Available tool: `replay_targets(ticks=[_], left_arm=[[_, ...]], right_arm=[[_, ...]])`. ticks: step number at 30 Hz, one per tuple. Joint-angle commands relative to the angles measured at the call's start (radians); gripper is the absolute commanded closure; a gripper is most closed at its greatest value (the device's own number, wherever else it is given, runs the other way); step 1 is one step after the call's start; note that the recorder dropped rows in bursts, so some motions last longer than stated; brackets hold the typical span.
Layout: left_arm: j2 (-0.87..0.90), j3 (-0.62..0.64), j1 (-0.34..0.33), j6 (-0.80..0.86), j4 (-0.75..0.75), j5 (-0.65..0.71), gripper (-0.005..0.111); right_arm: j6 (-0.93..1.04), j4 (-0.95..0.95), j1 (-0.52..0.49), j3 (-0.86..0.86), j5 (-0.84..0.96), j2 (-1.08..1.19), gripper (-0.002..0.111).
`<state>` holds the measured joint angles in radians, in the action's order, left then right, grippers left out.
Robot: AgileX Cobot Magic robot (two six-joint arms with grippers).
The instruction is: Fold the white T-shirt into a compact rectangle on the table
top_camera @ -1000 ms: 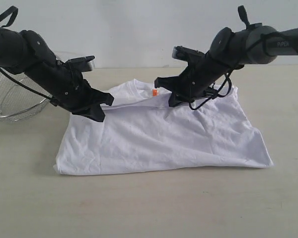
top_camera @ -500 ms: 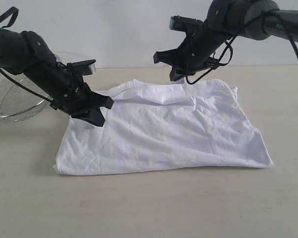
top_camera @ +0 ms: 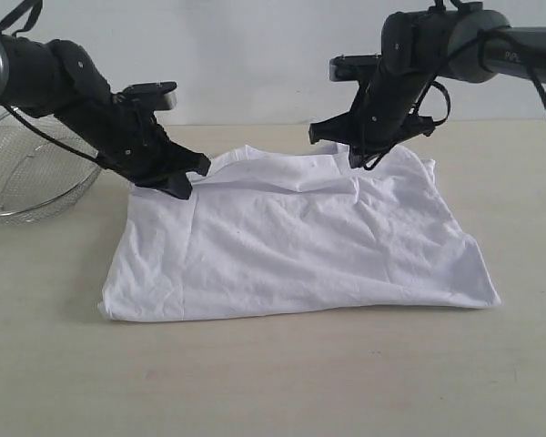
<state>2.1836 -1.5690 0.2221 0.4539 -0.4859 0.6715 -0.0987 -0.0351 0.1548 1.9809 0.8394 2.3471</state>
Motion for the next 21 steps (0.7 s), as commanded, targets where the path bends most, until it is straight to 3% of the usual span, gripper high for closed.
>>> replay_targets(ticks=[1, 11, 21], left_arm=[[0.041, -0.023, -0.003, -0.019, 0.019, 0.001, 0.102], [0.053, -0.06, -0.003, -0.071, 0.119, -0.065, 0.102], [0.194, -0.289, -0.003, -0.178, 0.25, -0.057, 0.102]], right_arm=[[-0.066, 0.049, -0.031, -0.004, -0.034, 0.033, 0.108], [-0.097, 0.045, -0.057, -0.004, -0.118, 0.058, 0.108], [-0.08, 0.045, -0.057, -0.004, -0.086, 0.054, 0.108]])
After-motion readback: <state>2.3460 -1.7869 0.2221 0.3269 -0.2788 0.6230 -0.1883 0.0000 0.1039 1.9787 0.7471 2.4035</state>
